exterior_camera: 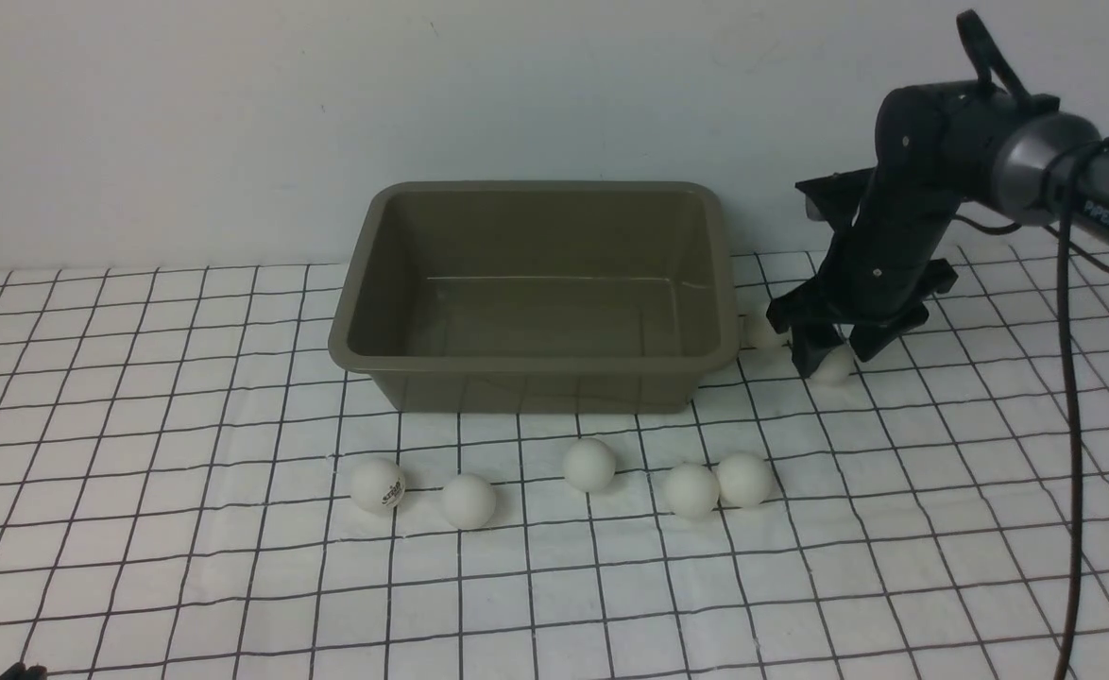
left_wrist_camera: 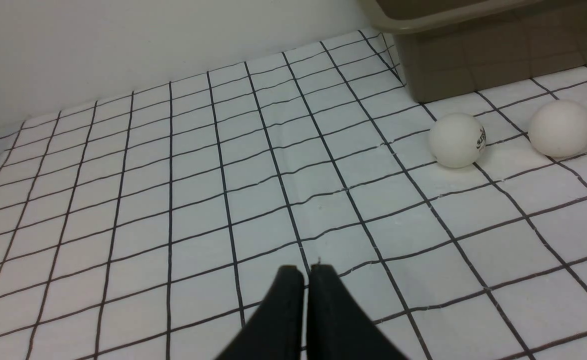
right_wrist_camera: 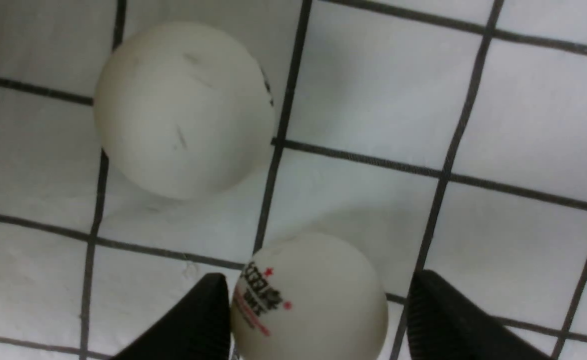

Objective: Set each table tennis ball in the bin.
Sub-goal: Use the right arm to clamp the table tennis ball closest to it, then use the right arm to put the table tennis ball into the box

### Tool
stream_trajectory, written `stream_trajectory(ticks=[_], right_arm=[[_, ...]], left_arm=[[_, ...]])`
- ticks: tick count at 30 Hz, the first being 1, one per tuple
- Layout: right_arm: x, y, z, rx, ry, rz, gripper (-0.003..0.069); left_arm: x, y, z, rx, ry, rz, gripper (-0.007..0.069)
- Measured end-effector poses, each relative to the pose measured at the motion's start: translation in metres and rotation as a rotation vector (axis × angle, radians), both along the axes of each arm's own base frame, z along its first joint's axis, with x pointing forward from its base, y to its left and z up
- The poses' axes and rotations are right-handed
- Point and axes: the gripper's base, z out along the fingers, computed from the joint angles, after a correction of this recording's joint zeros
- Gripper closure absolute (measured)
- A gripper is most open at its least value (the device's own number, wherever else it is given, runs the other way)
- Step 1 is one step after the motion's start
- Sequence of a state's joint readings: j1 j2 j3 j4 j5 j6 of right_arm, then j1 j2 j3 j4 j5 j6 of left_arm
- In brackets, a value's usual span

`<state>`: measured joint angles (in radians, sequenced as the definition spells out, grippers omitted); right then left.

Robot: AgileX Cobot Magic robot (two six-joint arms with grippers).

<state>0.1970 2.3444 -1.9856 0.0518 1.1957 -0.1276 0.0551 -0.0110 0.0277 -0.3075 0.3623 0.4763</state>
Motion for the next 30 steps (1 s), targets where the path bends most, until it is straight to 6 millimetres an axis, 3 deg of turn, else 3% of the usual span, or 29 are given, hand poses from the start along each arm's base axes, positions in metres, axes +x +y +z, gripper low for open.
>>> stream_trajectory(ticks=[5, 13, 16, 20, 23, 25, 27, 30], right_arm=[[0.0, 0.0, 0.0, -0.002, -0.001, 0.013, 0.0295], [0.0, -0.001, 0.003, -0.012, 0.004, 0.021, 0.0298], [0.008, 0.0, 0.021, -0.015, -0.049, 0.024, 0.0298], [0.022, 0.006, 0.072, 0.05, -0.215, 0.008, 0.0298], [0.019, 0.023, 0.1, 0.138, -0.279, 0.02, 0.0298], [0.013, 0.047, 0.112, 0.183, -0.305, 0.084, 0.0298], [0.004, 0.076, 0.113, 0.194, -0.302, 0.164, 0.0298], [-0.008, 0.115, 0.097, 0.181, -0.265, 0.262, 0.0298]], left_arm=[[0.0, 0.0, 0.0, 0.0, 0.0, 0.0, 0.0629], [0.0, 0.0, 0.0, 0.0, 0.0, 0.0, 0.0629], [0.0, 0.0, 0.0, 0.0, 0.0, 0.0, 0.0629], [0.0, 0.0, 0.0, 0.0, 0.0, 0.0, 0.0629], [0.0, 0.0, 0.0, 0.0, 0.0, 0.0, 0.0629], [0.0, 0.0, 0.0, 0.0, 0.0, 0.0, 0.0629], [0.0, 0.0, 0.0, 0.0, 0.0, 0.0, 0.0629], [0.0, 0.0, 0.0, 0.0, 0.0, 0.0, 0.0629]])
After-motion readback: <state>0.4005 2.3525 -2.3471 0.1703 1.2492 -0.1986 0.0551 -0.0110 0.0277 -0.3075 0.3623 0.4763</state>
